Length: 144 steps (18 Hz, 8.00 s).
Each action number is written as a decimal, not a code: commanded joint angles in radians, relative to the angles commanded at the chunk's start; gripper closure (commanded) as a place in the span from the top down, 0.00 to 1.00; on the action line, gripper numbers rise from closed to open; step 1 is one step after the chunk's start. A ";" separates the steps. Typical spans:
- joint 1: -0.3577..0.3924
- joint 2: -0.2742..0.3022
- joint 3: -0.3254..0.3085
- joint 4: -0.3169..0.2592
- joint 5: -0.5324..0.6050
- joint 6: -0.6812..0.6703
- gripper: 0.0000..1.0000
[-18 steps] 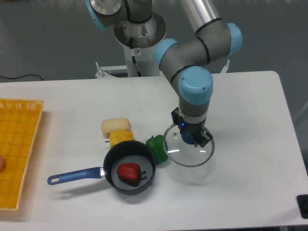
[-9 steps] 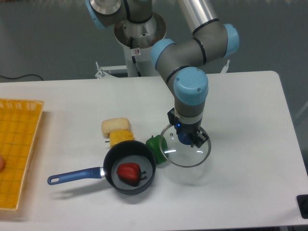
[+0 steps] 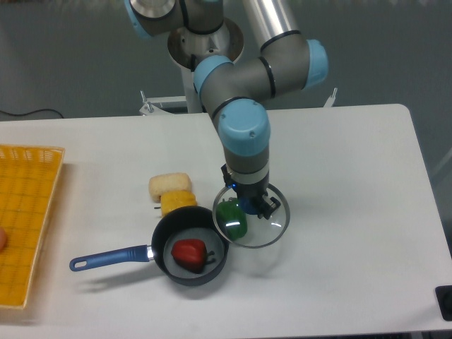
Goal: Close the pot lid
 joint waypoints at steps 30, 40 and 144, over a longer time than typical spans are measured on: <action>-0.169 -0.046 0.045 0.004 0.048 -0.285 0.50; -0.201 -0.072 0.063 0.015 0.060 -0.333 0.50; -0.235 -0.161 0.103 0.086 0.083 -0.361 0.77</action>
